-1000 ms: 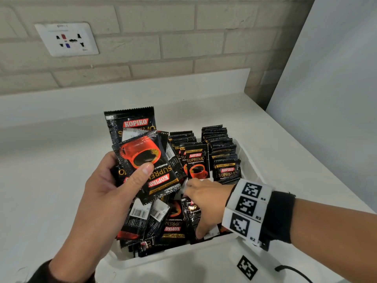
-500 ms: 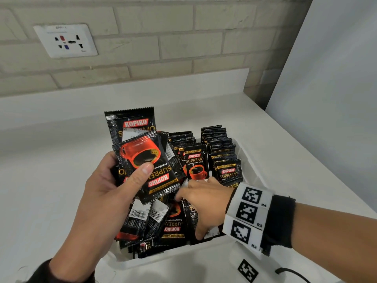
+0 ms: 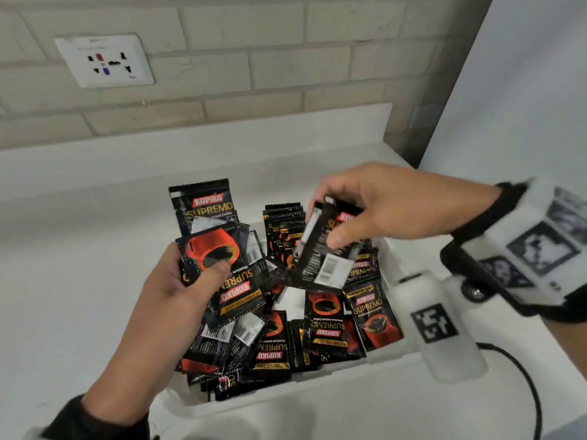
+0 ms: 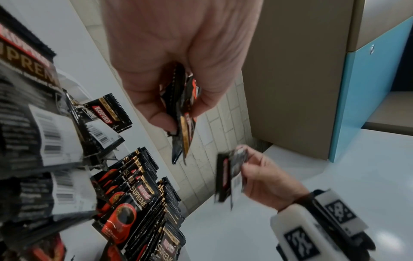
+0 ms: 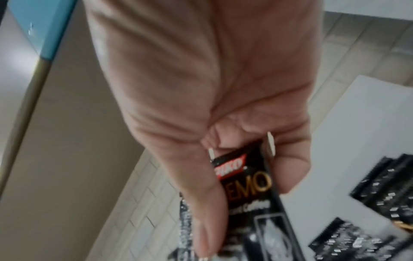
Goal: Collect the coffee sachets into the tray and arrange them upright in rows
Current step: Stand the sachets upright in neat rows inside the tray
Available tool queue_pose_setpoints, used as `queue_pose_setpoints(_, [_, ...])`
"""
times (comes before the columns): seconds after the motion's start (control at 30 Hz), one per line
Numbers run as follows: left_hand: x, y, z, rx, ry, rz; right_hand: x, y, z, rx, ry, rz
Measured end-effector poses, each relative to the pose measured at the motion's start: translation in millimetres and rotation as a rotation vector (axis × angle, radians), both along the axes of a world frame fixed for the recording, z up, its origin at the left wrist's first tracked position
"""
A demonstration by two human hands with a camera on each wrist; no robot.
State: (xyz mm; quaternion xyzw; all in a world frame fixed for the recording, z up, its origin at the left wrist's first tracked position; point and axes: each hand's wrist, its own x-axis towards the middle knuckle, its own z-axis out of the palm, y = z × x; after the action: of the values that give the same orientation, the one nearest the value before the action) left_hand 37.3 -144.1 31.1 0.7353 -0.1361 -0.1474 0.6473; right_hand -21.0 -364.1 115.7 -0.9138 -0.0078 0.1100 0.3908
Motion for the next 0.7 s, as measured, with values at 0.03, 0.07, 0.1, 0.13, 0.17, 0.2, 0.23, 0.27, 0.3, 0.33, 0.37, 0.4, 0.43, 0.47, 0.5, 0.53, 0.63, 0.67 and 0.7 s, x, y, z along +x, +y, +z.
queue_pose_setpoints(0.03, [-1,-2,0,0.003,0.015,-0.026,0,1,7,0.056,-0.029,-0.001])
queue_pose_setpoints(0.07, [-3,-5,1,-0.006,0.038,-0.059,2,5,11,0.087,-0.048,0.002])
queue_pose_setpoints(0.1, [-5,-8,2,-0.025,0.062,-0.095,4,10,13,0.087,-0.060,0.008])
queue_pose_setpoints(0.13, [-7,-11,4,-0.055,0.087,-0.117,7,15,12,0.060,-0.069,0.012])
queue_pose_setpoints(0.17, [-9,-14,7,-0.095,0.115,-0.132,11,21,10,0.017,-0.080,0.014])
queue_pose_setpoints(0.2, [-9,-18,9,-0.113,0.142,-0.132,14,26,7,-0.030,-0.096,0.013])
queue_pose_setpoints(0.23, [-8,-20,10,-0.120,0.153,-0.126,17,30,4,-0.067,-0.113,0.009])
queue_pose_setpoints(0.27, [-8,-20,12,-0.122,0.166,-0.112,19,34,2,-0.086,-0.129,0.000])
queue_pose_setpoints(0.3, [-9,-20,14,-0.131,0.176,-0.099,20,36,0,-0.090,-0.142,-0.009])
queue_pose_setpoints(0.33, [-10,-20,17,-0.136,0.167,-0.116,21,37,-1,-0.086,-0.158,-0.014])
queue_pose_setpoints(0.37, [-12,-18,19,-0.127,0.128,-0.160,21,39,-2,-0.086,-0.174,-0.015])
queue_pose_setpoints(0.4, [-15,-16,20,-0.107,0.074,-0.200,21,39,-3,-0.084,-0.185,-0.014])
queue_pose_setpoints(0.43, [-17,-14,19,-0.077,0.027,-0.212,20,40,-3,-0.071,-0.189,-0.013])
queue_pose_setpoints(0.47, [-17,-13,20,-0.062,-0.003,-0.191,18,40,-4,-0.029,-0.184,-0.015])
queue_pose_setpoints(0.5, [-17,-13,19,-0.050,-0.028,-0.162,17,38,-3,0.036,-0.173,-0.020])
queue_pose_setpoints(0.53, [-18,-13,19,-0.048,-0.037,-0.144,16,35,-2,0.103,-0.168,-0.031])
queue_pose_setpoints(0.63, [-17,-10,22,-0.063,-0.055,-0.093,10,16,2,0.169,-0.204,-0.116])
queue_pose_setpoints(0.67, [-15,-7,22,-0.065,-0.051,-0.078,7,7,4,0.158,-0.214,-0.150])
queue_pose_setpoints(0.7, [-12,-3,22,-0.075,-0.044,-0.058,3,-3,5,0.127,-0.218,-0.178])
